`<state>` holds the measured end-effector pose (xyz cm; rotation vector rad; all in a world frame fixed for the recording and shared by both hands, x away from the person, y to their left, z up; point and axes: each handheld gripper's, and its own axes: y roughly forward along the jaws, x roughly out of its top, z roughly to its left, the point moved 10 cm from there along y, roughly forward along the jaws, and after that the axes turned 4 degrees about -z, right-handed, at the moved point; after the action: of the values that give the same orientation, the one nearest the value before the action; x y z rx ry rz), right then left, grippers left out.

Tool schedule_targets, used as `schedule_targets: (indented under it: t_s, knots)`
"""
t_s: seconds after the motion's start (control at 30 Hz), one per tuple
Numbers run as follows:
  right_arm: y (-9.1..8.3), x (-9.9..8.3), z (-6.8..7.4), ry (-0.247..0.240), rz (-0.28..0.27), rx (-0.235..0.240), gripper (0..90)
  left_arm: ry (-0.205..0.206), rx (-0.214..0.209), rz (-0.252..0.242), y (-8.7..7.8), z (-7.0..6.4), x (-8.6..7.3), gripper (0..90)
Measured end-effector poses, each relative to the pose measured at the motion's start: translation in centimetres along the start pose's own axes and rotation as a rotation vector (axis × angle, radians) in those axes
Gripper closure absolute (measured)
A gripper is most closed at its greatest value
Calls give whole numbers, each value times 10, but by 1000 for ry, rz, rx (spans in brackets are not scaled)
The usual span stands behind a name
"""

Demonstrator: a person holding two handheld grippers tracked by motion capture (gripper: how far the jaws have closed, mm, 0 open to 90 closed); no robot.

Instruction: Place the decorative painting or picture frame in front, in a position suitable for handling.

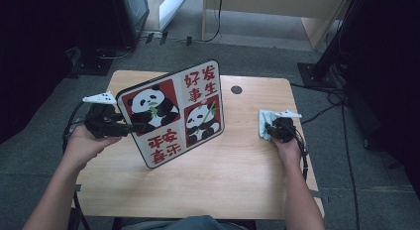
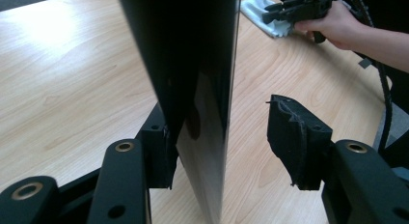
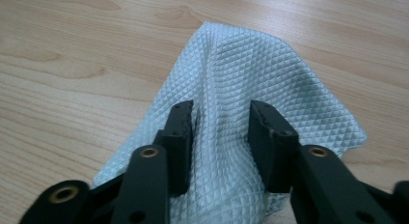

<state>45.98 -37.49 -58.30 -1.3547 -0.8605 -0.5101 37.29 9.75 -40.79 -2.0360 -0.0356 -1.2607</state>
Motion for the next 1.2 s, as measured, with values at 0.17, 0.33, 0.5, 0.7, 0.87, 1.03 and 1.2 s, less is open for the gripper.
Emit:
schedule_targets:
  t_s: [0.17,0.33,0.5,0.7,0.87,1.03,1.2]
  knots:
    - [-3,0,-1,55,32,20,775,-8,-5,-1,-1,0,-2,549]
    - [-7,0,-2,108,76,62,813,-17,-13,10,4,0,-6,597]
    - [-13,3,0,146,90,103,820,-26,-11,5,6,1,-7,657]
    - [-19,11,9,125,70,138,821,-38,-18,-7,6,1,-8,706]
    - [-27,20,20,102,42,174,820,-33,-31,-6,6,-2,-9,741]
    - [-34,27,35,87,29,221,819,-35,-43,-10,6,-7,-11,773]
    - [-41,35,50,76,15,266,820,-45,-63,-18,6,-12,-13,801]
